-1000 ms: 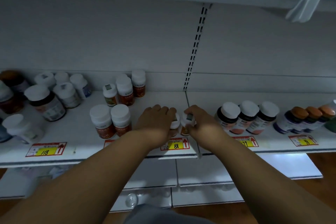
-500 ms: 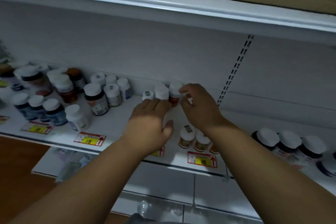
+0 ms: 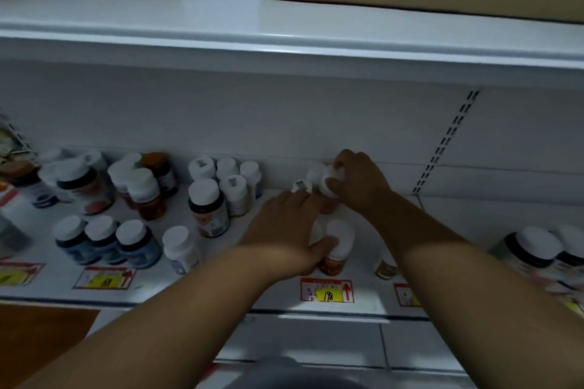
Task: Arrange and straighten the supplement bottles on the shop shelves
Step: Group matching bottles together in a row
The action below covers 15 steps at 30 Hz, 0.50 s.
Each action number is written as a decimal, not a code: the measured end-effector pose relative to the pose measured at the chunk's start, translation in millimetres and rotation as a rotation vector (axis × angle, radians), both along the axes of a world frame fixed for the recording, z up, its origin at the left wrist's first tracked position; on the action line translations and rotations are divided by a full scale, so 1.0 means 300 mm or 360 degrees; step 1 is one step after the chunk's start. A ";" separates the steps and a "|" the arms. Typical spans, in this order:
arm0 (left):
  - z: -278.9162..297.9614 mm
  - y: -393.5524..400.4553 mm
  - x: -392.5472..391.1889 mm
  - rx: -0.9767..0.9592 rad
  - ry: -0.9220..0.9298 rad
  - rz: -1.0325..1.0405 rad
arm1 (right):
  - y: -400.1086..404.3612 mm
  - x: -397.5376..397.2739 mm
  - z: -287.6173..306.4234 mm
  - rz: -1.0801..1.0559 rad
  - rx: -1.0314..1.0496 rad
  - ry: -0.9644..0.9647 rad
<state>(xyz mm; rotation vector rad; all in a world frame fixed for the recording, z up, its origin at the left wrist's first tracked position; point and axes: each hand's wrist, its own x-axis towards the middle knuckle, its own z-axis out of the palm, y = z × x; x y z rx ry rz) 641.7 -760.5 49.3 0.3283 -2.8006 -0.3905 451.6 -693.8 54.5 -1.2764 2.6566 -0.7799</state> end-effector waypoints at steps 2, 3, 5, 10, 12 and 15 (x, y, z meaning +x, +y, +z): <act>-0.023 -0.001 -0.030 -0.0086 -0.0085 -0.0090 | 0.048 -0.001 0.022 -0.0128 -0.0202 -0.0084; -0.035 0.000 -0.047 -0.0129 -0.0124 -0.0126 | 0.076 0.001 0.028 -0.0176 -0.0279 -0.0098; -0.055 0.006 -0.082 -0.0220 -0.0201 -0.0188 | 0.128 0.008 0.038 -0.0245 -0.0330 -0.0067; -0.094 0.009 -0.123 -0.0402 -0.0163 -0.0249 | 0.225 0.026 0.044 -0.0367 -0.0243 0.0038; -0.100 0.000 -0.123 -0.0326 -0.0151 -0.0275 | 0.253 0.039 0.044 -0.0365 -0.0219 0.0068; -0.098 -0.027 -0.104 -0.0228 -0.0165 -0.0243 | 0.279 0.065 0.051 -0.0245 -0.0091 0.0054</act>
